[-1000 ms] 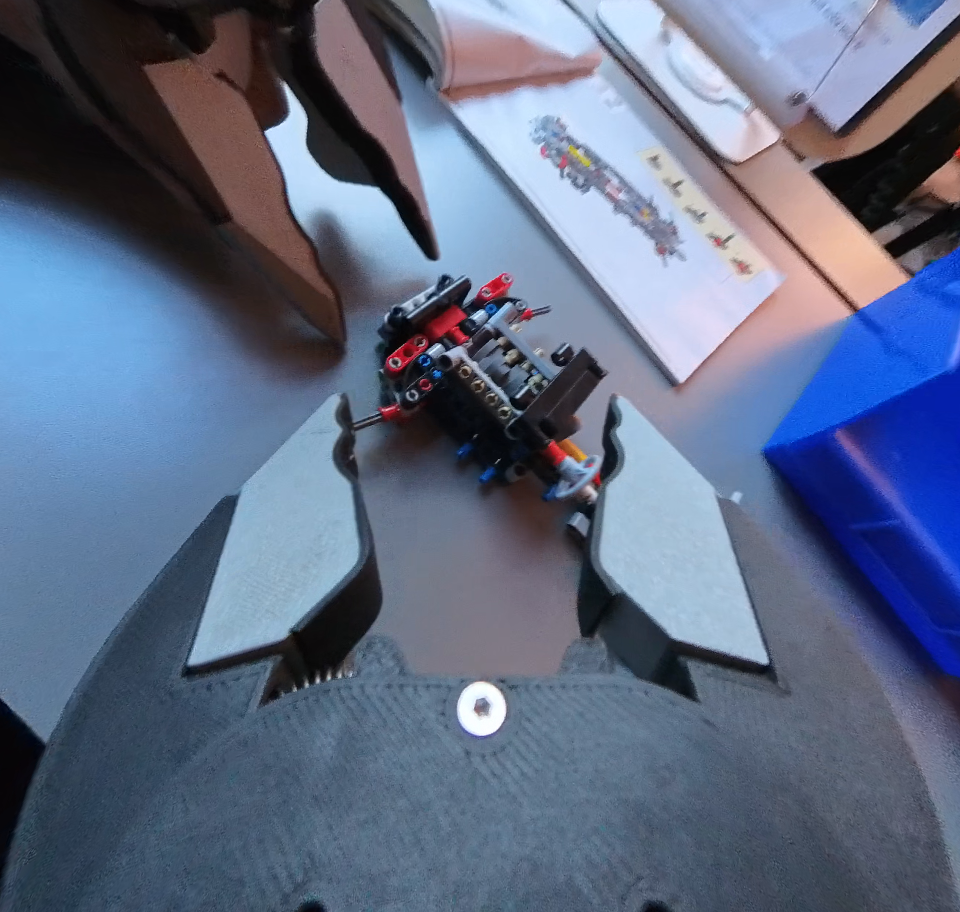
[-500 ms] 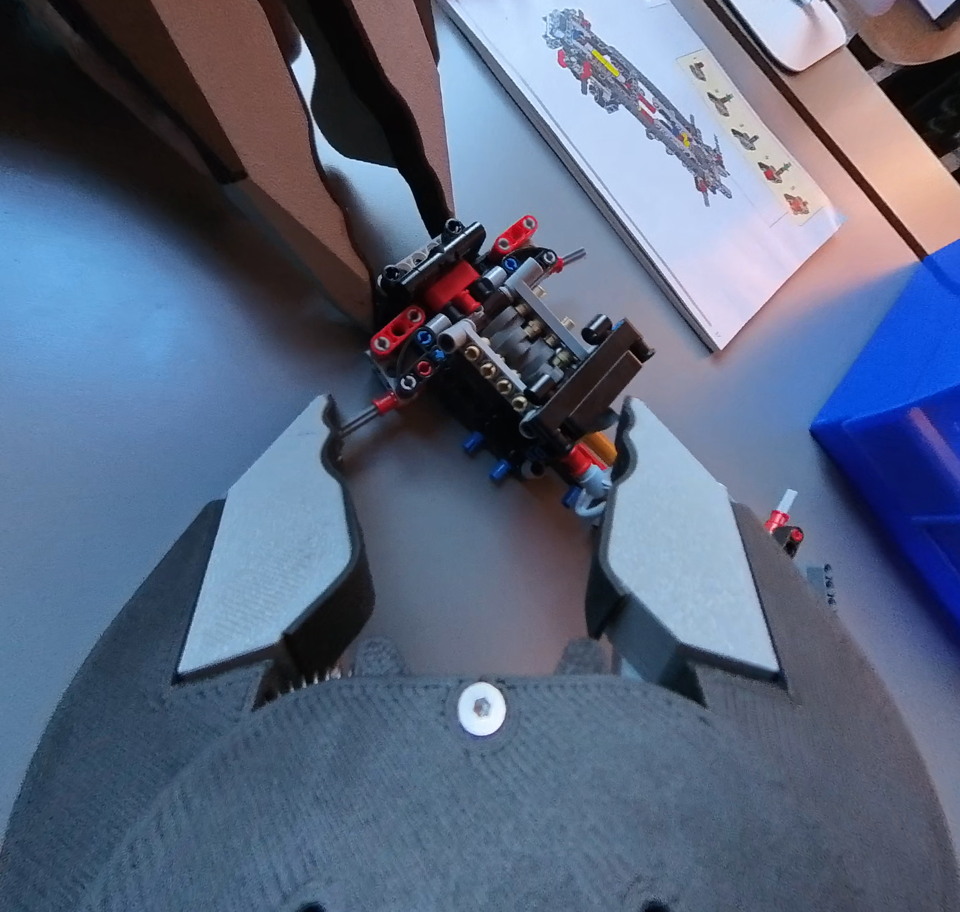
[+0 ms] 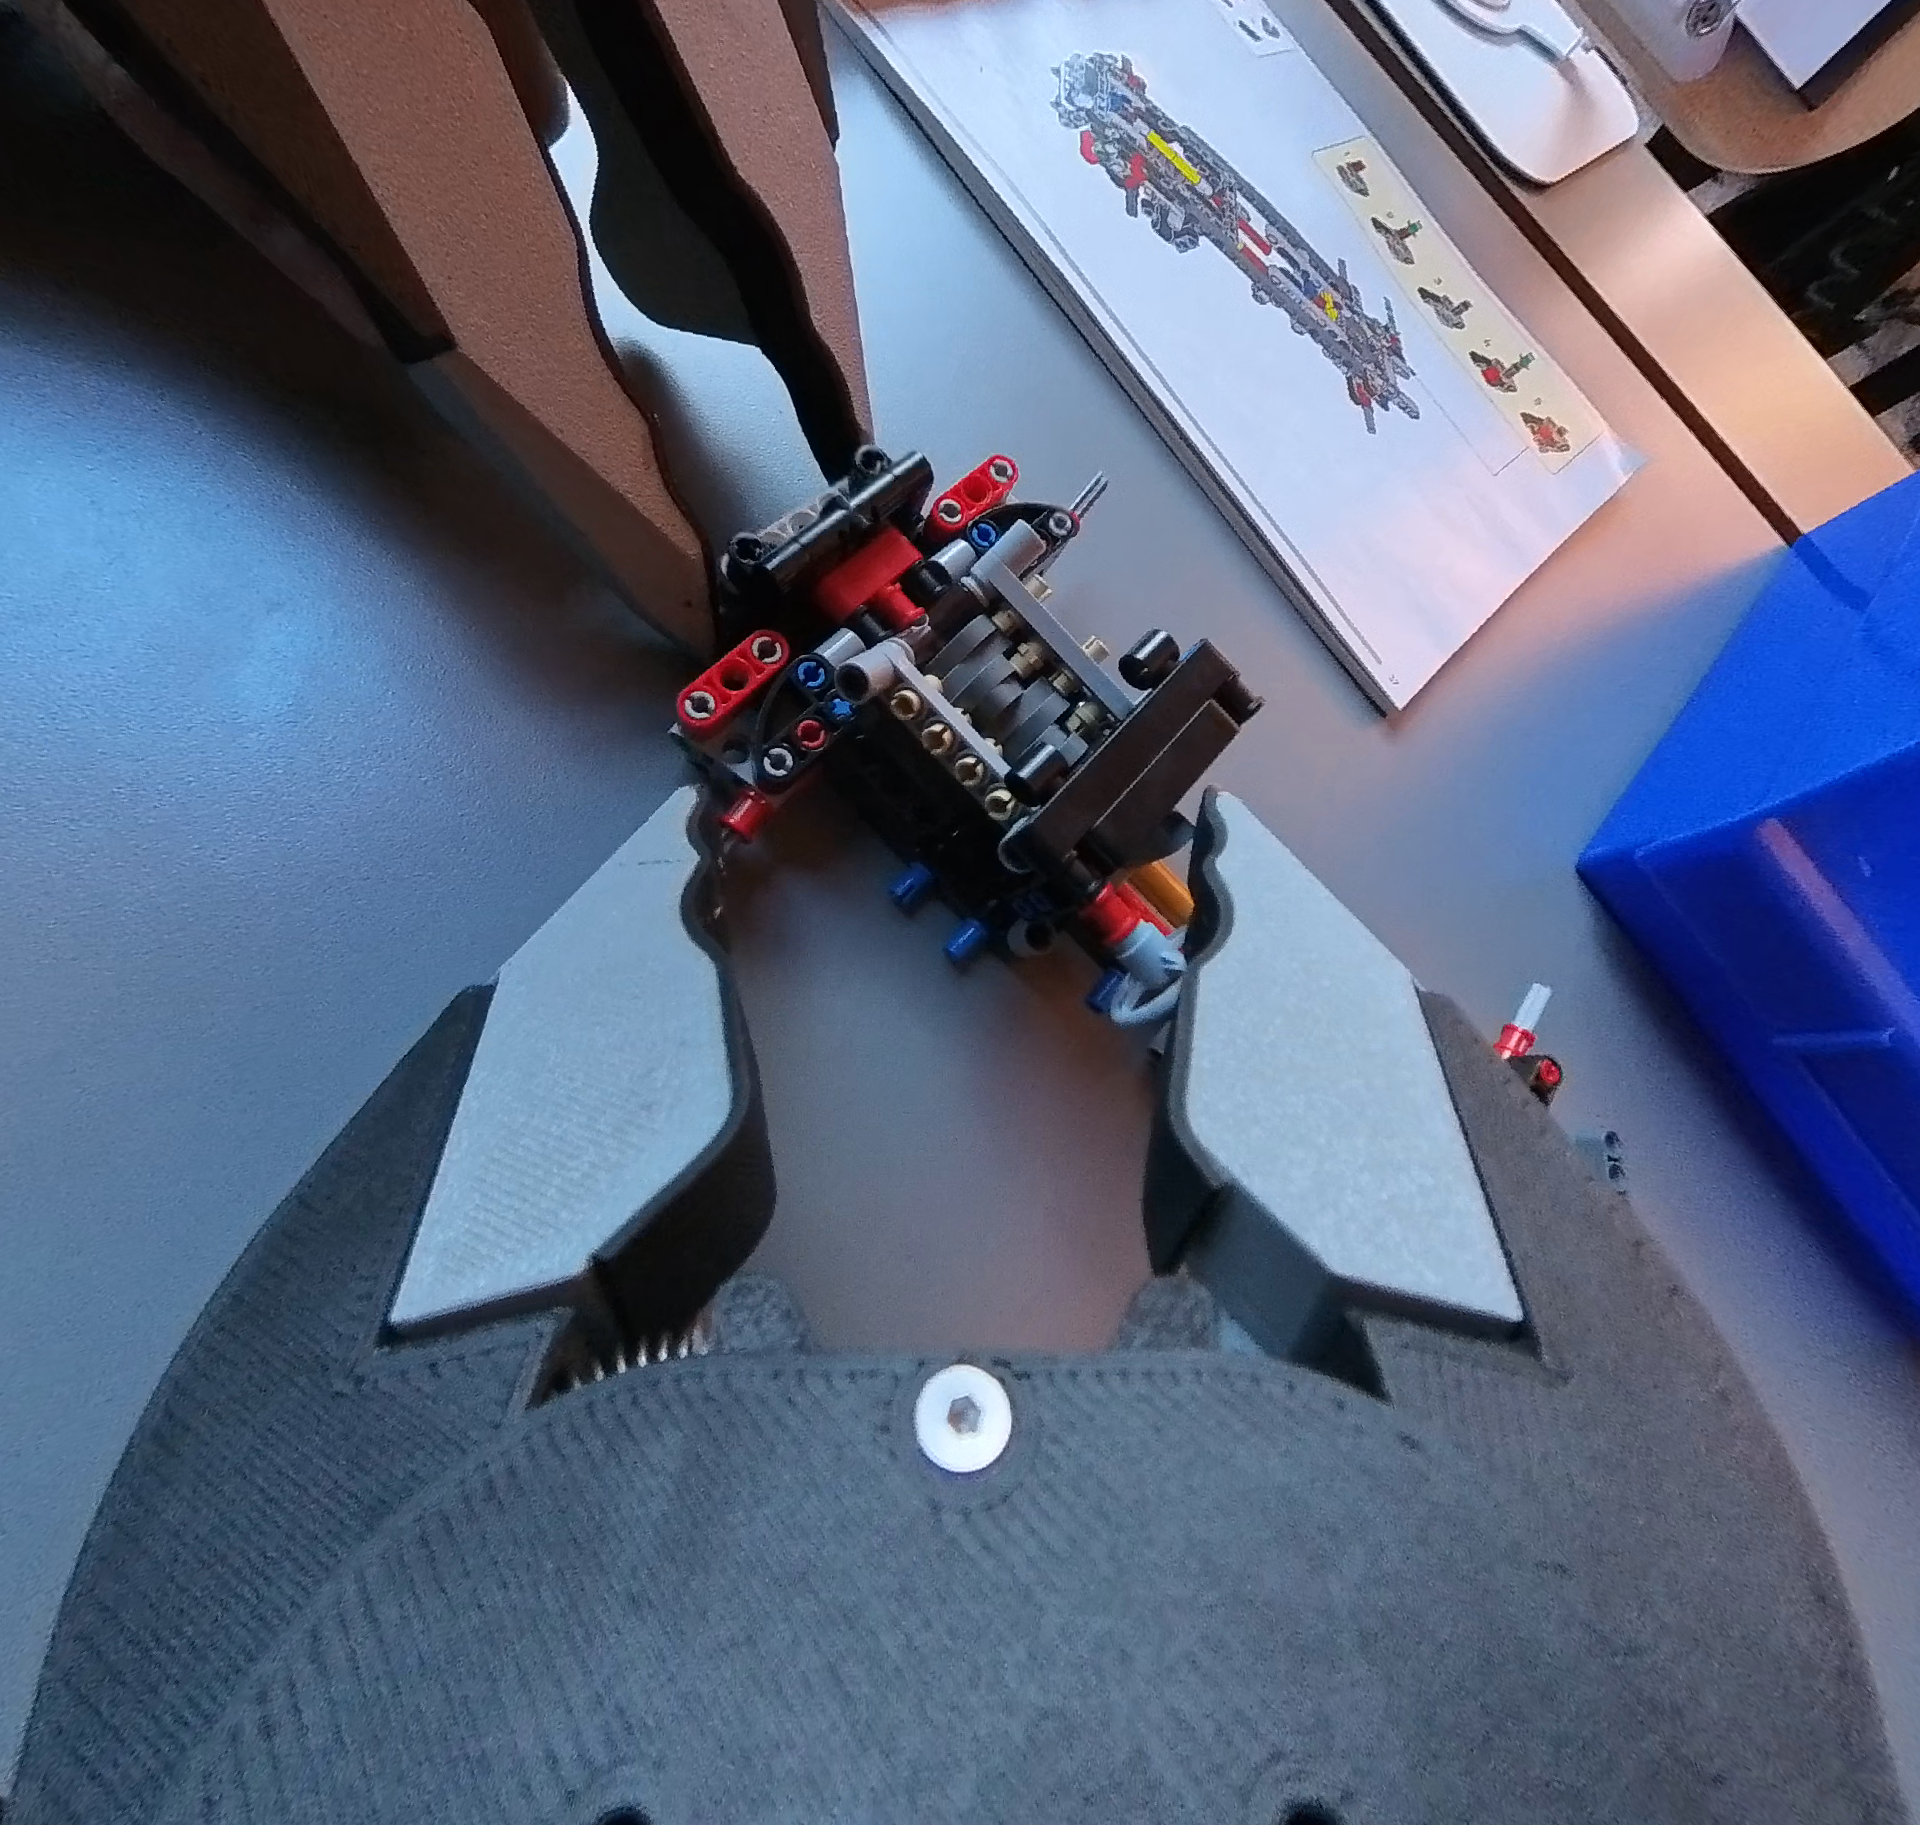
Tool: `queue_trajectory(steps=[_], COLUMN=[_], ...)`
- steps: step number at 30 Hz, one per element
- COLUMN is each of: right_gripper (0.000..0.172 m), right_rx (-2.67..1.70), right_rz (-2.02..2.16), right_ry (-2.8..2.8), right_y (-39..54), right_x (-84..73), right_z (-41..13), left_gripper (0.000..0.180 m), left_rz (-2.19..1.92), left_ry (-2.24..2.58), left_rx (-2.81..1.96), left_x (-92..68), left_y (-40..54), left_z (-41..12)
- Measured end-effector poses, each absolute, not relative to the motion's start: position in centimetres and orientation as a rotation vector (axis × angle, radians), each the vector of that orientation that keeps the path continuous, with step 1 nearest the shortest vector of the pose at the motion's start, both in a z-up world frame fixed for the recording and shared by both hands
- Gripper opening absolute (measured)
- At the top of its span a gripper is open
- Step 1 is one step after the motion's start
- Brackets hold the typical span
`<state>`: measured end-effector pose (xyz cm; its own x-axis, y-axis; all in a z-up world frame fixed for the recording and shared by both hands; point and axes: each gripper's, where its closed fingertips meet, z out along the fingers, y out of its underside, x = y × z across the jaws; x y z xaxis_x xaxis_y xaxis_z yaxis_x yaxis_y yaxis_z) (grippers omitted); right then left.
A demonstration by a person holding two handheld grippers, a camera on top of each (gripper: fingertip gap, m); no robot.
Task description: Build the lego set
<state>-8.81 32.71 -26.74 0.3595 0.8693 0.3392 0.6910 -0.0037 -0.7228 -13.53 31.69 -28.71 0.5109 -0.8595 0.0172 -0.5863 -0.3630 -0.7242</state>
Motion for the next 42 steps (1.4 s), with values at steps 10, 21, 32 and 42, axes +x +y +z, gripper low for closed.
queue_trajectory(steps=[10,21,32,42], right_gripper=[0.083,0.079,0.073,0.076], right_rx=[-1.573,-1.475,-1.504,-1.596], right_rz=[0.159,0.49,0.978,0.934], right_ry=[-1.563,-1.844,-2.287,-2.342], right_y=[32.4,30.9,36.2,36.6], right_x=[-10.2,-11.5,-15.3,-14.0], right_z=[-25.9,-22.2,-24.3,-25.2], left_gripper=[0.039,0.039,0.039,0.039], left_rz=[-0.521,-0.512,-0.519,-0.525], left_ry=[1.174,1.159,1.156,1.154], left_rx=[-2.084,-2.089,-2.091,-2.093], left_x=[-13.7,-13.8,-13.9,-13.9], left_y=[31.5,31.7,31.6,31.6], left_z=[-28.7,-28.7,-28.7,-28.7])
